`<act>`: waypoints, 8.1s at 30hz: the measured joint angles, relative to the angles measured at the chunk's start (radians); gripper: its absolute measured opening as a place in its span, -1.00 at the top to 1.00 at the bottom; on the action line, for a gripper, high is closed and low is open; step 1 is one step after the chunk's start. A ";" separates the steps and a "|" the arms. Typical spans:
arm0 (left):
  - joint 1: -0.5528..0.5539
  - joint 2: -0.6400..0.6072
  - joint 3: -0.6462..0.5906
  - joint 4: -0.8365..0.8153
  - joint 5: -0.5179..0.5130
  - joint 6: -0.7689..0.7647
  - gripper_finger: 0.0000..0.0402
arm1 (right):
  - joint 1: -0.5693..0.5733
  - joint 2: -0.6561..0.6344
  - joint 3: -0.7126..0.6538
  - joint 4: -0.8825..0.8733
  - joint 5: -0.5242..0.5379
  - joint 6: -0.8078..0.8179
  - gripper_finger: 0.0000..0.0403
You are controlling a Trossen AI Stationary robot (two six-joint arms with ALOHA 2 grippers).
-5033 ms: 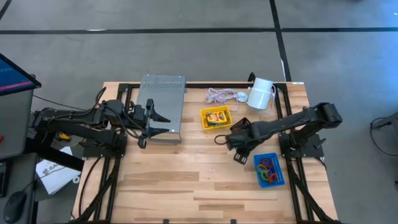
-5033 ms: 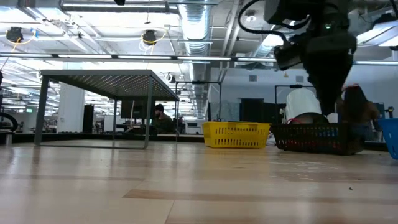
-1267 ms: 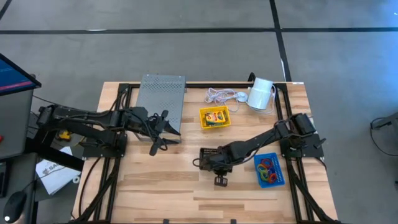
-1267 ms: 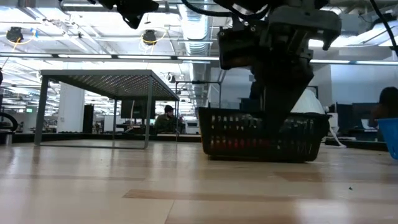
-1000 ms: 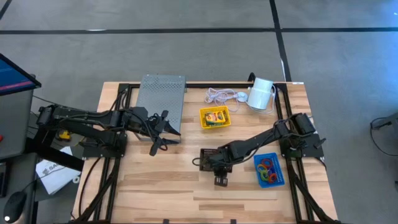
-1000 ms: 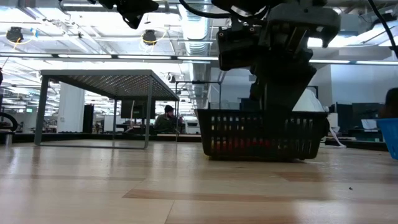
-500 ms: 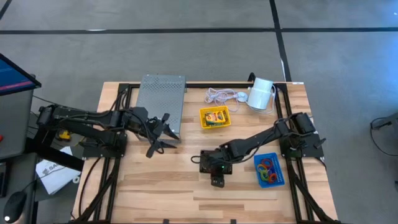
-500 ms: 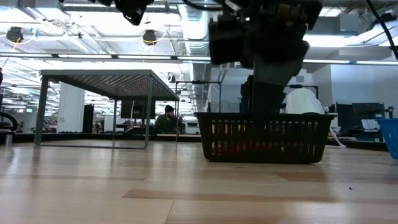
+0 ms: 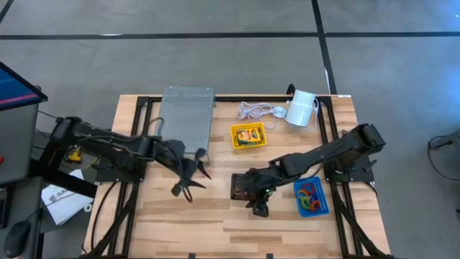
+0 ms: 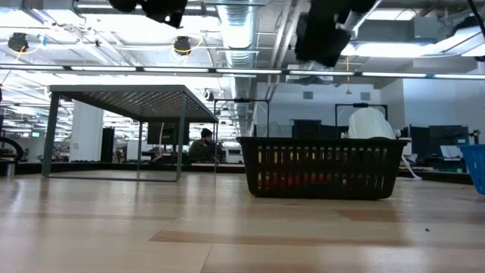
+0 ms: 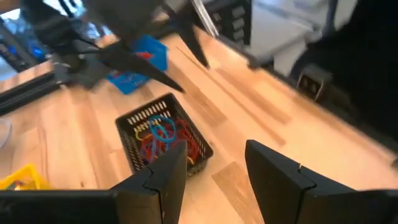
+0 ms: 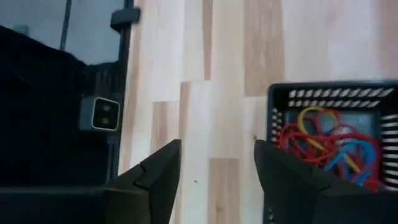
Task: Pick & Place Office Desk Supplies
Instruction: Put the black bin with rubber bands on the shelf
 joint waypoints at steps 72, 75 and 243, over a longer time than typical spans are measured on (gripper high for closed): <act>-0.076 0.886 0.558 -0.321 -0.303 0.798 0.96 | 0.142 -0.404 -0.160 -0.490 0.556 0.212 0.17; -0.077 0.885 0.558 -0.321 -0.328 0.750 0.99 | 0.143 -0.404 -0.160 -0.490 0.556 0.212 0.17; 0.856 0.728 1.073 -1.063 -0.284 -1.076 0.70 | -0.137 -0.418 -0.159 -0.201 0.451 -0.103 0.17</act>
